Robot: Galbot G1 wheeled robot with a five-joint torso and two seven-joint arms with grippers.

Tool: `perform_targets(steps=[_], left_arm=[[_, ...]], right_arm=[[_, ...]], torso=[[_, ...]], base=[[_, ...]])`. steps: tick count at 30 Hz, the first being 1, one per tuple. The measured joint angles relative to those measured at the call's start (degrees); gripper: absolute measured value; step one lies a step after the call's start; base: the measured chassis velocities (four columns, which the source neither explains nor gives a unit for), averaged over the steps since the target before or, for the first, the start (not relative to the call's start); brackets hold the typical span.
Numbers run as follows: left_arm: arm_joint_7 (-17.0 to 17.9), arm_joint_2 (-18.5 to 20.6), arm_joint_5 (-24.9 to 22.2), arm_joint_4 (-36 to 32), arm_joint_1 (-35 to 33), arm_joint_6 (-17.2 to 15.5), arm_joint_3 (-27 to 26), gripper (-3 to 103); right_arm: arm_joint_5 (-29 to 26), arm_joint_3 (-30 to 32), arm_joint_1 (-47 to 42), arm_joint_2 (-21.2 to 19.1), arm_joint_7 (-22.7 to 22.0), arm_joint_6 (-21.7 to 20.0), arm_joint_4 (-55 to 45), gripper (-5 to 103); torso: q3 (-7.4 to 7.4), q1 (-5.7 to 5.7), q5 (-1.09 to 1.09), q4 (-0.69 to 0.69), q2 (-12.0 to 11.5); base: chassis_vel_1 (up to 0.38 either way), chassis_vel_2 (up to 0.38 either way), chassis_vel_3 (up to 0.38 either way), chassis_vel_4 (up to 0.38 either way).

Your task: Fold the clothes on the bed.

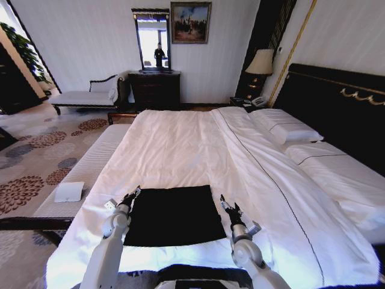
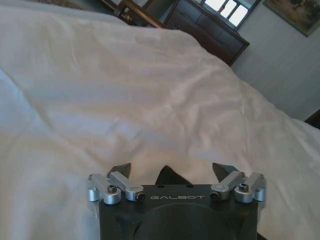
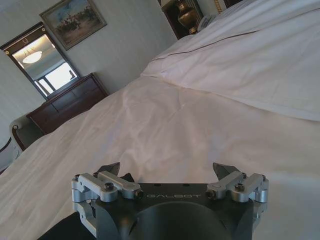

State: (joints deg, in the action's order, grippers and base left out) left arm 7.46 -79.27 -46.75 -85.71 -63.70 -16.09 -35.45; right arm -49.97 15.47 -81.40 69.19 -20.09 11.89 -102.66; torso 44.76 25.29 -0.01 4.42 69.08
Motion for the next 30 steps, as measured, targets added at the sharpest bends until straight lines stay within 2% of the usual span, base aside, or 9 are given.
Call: perform_targets(steps=[2,5,14,17,18,21,24,27,30], left_arm=[[-0.12,-0.16,0.33,0.52,0.24,0.18,0.18,88],[-0.67,-0.85,1.14,1.66,0.57,0.56,0.82,75],[-1.39,-1.7,1.2,2.75,0.43,1.39,0.73,57],[-1.34,-1.82,0.87,2.93,0.17,1.44,0.42,40],[-1.34,-1.82,0.87,2.93,0.17,1.44,0.42,40],[-1.17,-1.79,0.43,2.94,0.12,1.45,0.19,24],[-0.94,-1.89,0.37,2.94,0.16,1.51,0.13,19],[-0.51,-2.05,0.26,2.92,0.39,1.52,0.09,3],[-0.23,-2.0,0.1,2.53,0.4,1.52,0.02,2]], right_arm=[[0.24,-0.06,0.07,0.23,-0.11,-0.01,0.08,100],[1.05,-0.21,0.37,0.78,-0.42,-0.08,0.15,100],[1.7,-0.3,1.15,1.08,-0.96,-0.2,1.01,100],[1.42,-0.07,1.21,1.21,-1.2,-0.26,1.21,100],[1.42,-0.07,1.21,1.21,-1.2,-0.26,1.21,100],[1.35,0.03,1.25,1.53,-1.31,-0.29,1.47,100],[1.34,0.12,1.39,1.57,-1.38,-0.29,1.47,100],[1.17,0.43,2.01,1.36,-1.42,-0.32,1.91,100],[0.86,0.46,3.06,0.77,-0.64,-0.35,3.32,100]], torso=[[0.0,0.0,0.0,0.0,0.0],[0.0,0.0,0.01,0.0,0.0],[0.0,-0.01,0.01,0.0,0.0],[0.0,-0.01,0.01,0.0,0.0],[0.0,-0.01,0.01,0.0,0.0],[0.0,-0.01,0.01,0.0,0.0],[0.0,-0.01,0.0,-0.01,0.0],[0.0,-0.02,0.0,0.0,0.0],[0.0,-0.02,0.0,0.01,0.0]], base=[[0.0,0.0,0.0,0.0],[0.0,0.0,0.0,0.0],[0.0,0.0,0.0,0.0],[0.0,0.0,0.0,0.0],[0.0,0.0,0.0,0.0],[0.0,0.0,0.0,0.0],[0.0,0.0,0.0,0.0],[0.0,0.0,0.0,0.0],[0.0,0.0,0.0,0.0]])
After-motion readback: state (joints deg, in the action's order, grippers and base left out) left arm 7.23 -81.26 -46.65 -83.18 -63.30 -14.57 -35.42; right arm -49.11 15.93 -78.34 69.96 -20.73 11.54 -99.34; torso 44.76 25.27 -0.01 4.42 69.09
